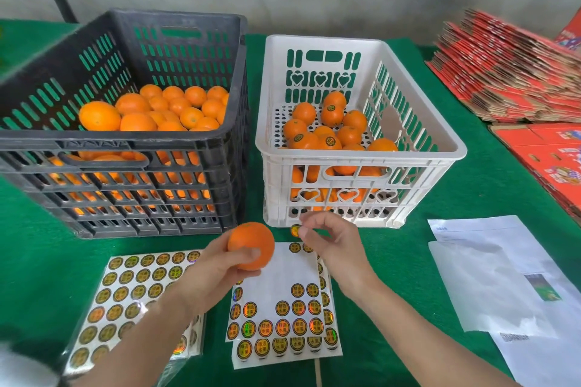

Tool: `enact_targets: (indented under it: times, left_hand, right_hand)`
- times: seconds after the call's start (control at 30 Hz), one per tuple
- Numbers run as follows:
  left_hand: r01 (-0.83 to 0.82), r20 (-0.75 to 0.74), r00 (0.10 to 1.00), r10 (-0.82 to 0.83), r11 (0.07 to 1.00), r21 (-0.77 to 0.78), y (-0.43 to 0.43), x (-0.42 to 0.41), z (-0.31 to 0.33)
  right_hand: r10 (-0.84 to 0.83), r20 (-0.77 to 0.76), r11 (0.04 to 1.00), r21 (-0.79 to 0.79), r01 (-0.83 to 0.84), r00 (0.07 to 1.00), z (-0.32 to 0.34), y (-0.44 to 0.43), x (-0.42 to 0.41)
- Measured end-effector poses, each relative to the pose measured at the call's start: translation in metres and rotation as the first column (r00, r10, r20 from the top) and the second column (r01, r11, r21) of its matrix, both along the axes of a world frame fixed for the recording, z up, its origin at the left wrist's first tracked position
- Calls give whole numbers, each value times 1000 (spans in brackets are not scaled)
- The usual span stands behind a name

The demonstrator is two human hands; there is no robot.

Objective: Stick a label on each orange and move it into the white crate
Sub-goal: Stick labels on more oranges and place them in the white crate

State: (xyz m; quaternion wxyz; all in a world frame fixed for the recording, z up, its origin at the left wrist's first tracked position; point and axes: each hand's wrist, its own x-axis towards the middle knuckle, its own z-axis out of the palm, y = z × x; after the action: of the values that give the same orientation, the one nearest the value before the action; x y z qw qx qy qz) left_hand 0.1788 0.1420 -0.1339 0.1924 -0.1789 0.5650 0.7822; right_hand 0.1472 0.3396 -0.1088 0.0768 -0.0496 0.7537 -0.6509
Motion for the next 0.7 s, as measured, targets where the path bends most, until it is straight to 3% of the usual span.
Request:
enact_targets:
  times: [0.13, 0.3, 0.57, 0.7]
  left_hand:
    - [95, -104, 990, -96, 995, -11, 7, 0, 12]
    - [48, -37, 998, -42, 982, 181, 18, -5, 21]
    - [79, -42, 997, -72, 975, 209, 24, -6, 25]
    - [79, -34, 997, -73, 979, 190, 24, -6, 26]
  right_hand:
    - [184, 129, 983, -48, -179, 974, 28, 0, 1]
    - [292, 142, 952, 54, -302, 946, 41, -1, 3]
    - [327, 74, 913, 233, -335, 942, 48, -10, 1]
    - [360, -60, 861, 406, -306, 931, 48, -11, 3]
